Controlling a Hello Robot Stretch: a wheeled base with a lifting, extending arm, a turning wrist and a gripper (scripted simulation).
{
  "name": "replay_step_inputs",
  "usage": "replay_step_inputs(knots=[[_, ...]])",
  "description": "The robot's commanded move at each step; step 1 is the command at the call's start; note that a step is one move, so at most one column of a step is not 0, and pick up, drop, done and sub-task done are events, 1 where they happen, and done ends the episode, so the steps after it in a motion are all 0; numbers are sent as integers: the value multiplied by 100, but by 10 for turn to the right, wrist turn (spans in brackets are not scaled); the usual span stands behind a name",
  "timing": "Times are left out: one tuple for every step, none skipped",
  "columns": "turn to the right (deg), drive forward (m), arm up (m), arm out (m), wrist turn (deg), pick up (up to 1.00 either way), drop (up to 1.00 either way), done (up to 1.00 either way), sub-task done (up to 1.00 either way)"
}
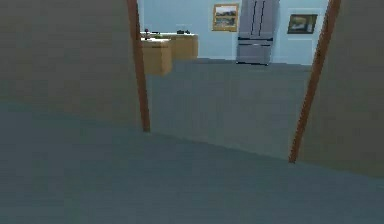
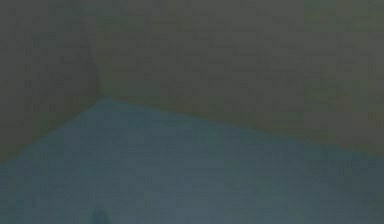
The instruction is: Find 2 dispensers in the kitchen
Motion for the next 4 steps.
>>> replay_step_inputs(knots=[[90,0,0,0,0,0,0,0,0],[30,0,0,0,0,0,0,0,0],[0,100,0,0,0,0,0,0,0],[0,85,0,0,0,0,0,0,0]])
